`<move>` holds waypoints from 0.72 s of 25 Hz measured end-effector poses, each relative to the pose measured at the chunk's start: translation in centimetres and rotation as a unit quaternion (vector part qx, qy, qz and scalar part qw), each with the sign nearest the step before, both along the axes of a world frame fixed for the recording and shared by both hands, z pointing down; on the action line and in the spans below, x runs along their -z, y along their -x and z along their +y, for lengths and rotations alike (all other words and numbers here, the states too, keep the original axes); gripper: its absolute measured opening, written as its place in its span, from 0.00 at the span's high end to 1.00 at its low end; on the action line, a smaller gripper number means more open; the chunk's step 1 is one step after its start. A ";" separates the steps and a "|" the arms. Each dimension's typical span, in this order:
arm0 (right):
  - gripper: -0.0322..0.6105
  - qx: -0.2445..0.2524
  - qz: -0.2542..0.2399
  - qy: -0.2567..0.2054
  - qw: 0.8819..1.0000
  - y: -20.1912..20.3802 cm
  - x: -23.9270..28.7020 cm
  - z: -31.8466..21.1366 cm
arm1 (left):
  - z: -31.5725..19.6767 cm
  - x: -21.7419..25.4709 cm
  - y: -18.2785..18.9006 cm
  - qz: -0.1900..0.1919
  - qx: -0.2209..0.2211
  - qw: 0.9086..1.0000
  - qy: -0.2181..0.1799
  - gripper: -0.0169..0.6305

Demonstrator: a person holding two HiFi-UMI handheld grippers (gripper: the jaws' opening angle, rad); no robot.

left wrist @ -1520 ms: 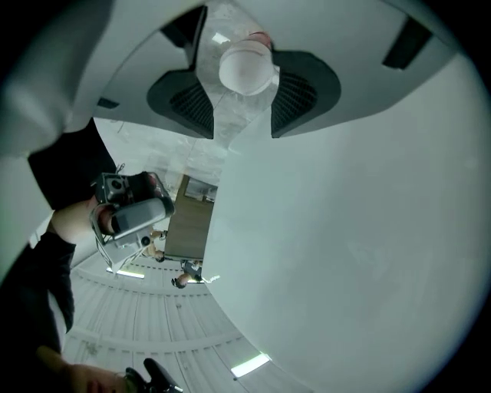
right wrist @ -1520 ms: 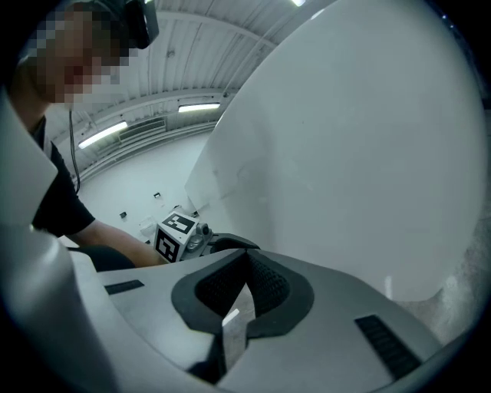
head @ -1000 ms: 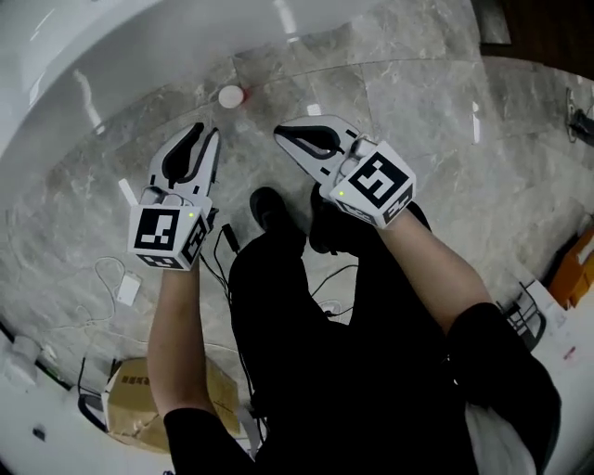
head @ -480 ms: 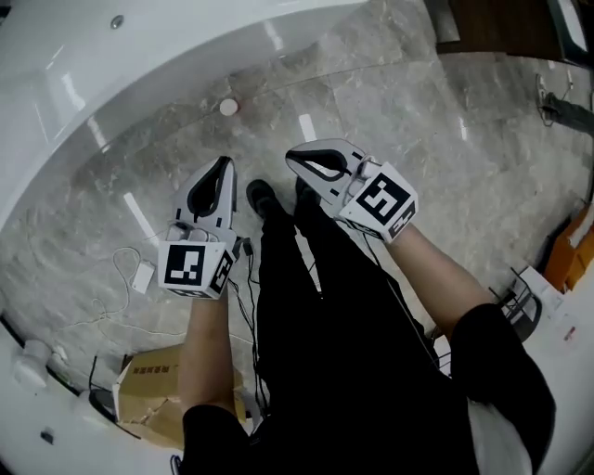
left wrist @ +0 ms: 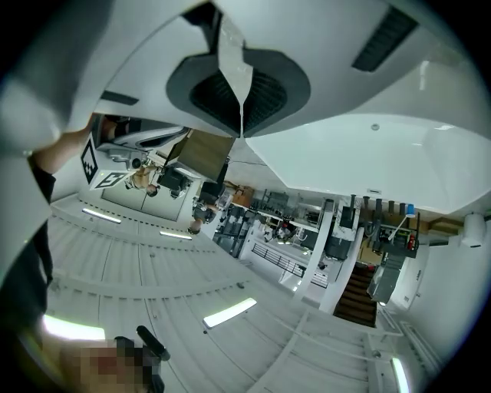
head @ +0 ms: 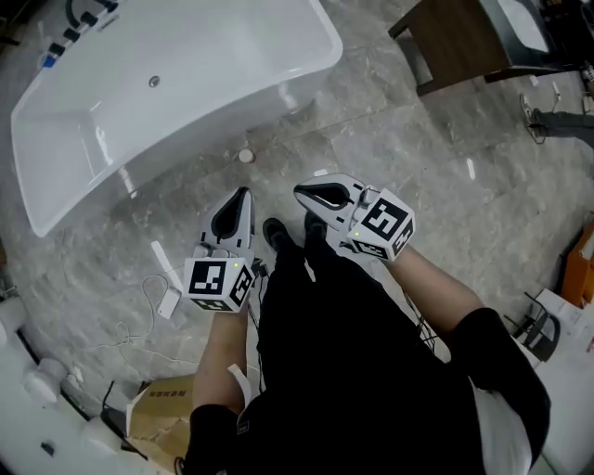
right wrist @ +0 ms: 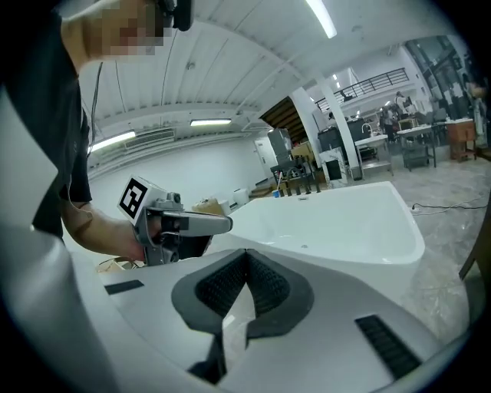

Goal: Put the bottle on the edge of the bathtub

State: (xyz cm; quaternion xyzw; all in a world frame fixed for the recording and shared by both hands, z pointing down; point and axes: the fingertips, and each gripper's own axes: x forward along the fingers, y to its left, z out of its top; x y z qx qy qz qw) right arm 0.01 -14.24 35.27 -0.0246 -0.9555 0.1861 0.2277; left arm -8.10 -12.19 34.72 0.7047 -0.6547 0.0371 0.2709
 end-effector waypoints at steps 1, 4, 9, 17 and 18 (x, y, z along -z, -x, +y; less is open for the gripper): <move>0.91 -0.004 -0.002 0.001 1.000 -0.3 0.9 0.1 | 0.2 1.1 -0.2 -0.001 0.003 1.000 -0.002 0.94; 0.91 -0.010 -0.011 0.008 1.000 -0.7 3.5 0.8 | 1.0 4.2 -0.6 -0.005 0.005 1.000 -0.006 0.94; 0.91 -0.004 -0.028 -0.005 1.000 -0.5 7.2 1.6 | 2.3 8.5 -0.3 -0.022 0.006 1.000 -0.013 0.94; 0.91 -0.028 -0.083 -0.012 0.996 -0.9 14.4 1.5 | 4.2 14.7 0.4 -0.040 0.021 0.998 -0.035 0.94; 0.91 -0.032 -0.088 -0.014 0.995 -1.1 15.2 1.6 | 4.4 15.4 0.4 -0.043 0.022 0.998 -0.039 0.94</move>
